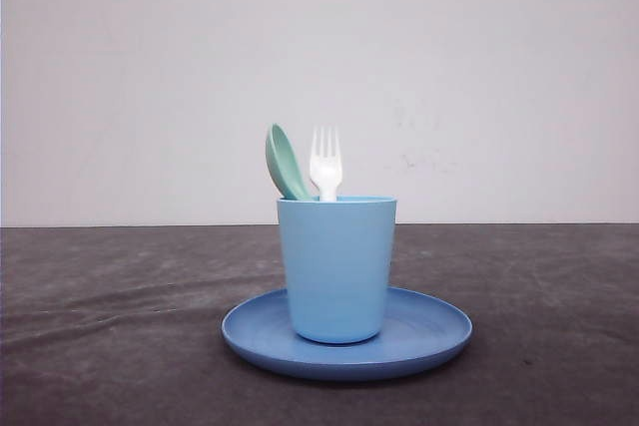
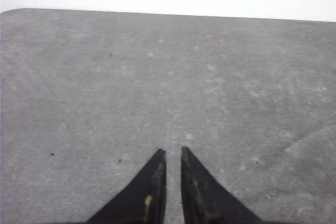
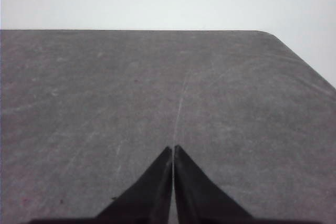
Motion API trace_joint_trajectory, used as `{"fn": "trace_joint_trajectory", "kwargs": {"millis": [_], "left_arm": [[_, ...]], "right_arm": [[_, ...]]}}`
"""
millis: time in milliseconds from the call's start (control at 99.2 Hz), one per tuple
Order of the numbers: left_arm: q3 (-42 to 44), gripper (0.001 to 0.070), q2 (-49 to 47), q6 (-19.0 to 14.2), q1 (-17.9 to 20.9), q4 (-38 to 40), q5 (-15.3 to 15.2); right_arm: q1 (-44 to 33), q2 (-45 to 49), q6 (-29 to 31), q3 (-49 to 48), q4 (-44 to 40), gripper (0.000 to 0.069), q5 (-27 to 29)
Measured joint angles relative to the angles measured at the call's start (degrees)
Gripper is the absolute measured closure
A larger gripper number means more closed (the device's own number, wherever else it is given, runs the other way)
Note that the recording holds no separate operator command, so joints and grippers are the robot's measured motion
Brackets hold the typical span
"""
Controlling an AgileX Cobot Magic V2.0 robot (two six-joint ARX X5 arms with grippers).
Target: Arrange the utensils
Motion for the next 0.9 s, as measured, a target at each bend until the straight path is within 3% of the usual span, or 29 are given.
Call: {"fn": "trace_joint_trajectory", "kwargs": {"millis": [494, 898], "left_arm": [[0.0, 0.0684, 0.0, 0.0, 0.0, 0.0, 0.0], [0.0, 0.0684, 0.0, 0.0, 0.0, 0.0, 0.0]], "right_arm": [[-1.1, -10.5, -1.2, -4.7, -6.4, 0.0687, -1.6], [-1.1, -10.9, -1.5, -4.7, -5.9, 0.0687, -3.0]]}}
